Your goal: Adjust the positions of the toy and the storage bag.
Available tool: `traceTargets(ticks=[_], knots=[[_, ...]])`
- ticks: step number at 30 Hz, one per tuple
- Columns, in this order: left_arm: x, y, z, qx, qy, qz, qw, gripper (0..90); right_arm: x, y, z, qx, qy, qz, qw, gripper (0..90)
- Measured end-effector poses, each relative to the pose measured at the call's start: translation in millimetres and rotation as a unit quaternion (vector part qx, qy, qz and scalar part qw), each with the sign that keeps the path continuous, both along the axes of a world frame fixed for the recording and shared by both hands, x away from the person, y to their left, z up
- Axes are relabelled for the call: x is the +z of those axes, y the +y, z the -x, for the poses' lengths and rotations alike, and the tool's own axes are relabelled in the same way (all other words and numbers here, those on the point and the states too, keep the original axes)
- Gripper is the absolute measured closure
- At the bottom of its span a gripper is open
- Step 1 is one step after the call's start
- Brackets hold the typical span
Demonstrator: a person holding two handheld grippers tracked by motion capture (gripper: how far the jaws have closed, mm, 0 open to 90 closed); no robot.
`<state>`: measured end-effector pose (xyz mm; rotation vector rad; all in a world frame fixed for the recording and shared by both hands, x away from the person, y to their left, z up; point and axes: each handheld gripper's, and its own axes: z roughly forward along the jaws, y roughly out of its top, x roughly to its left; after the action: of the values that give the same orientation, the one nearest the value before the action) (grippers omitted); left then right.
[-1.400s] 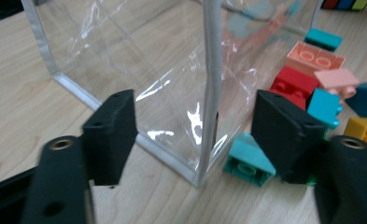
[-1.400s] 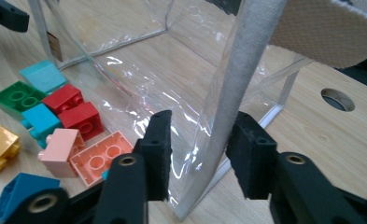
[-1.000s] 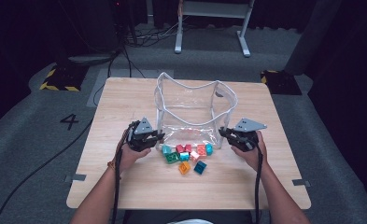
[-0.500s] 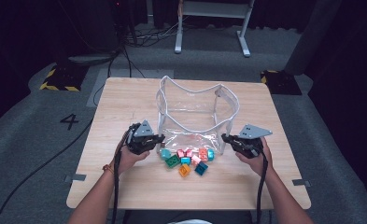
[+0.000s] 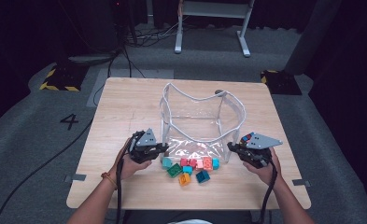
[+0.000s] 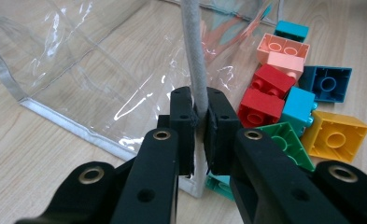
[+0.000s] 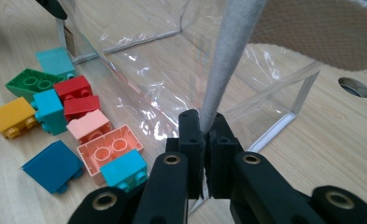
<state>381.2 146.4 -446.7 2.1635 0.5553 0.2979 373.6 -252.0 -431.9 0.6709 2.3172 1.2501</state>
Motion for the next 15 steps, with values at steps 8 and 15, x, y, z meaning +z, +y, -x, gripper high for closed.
traceTargets(ticks=[8,15], knots=[[0.2,7.7,8.8,0.008,-0.007,0.011,0.9999,80.7,0.9,-1.2,11.1,0.011,-0.004,0.007,0.9999,79.8],[-1.0,25.4,15.1,0.032,-0.009,0.008,0.9994,65.3,6.7,-20.1,17.2,0.011,-0.011,0.022,0.9996,55.2]])
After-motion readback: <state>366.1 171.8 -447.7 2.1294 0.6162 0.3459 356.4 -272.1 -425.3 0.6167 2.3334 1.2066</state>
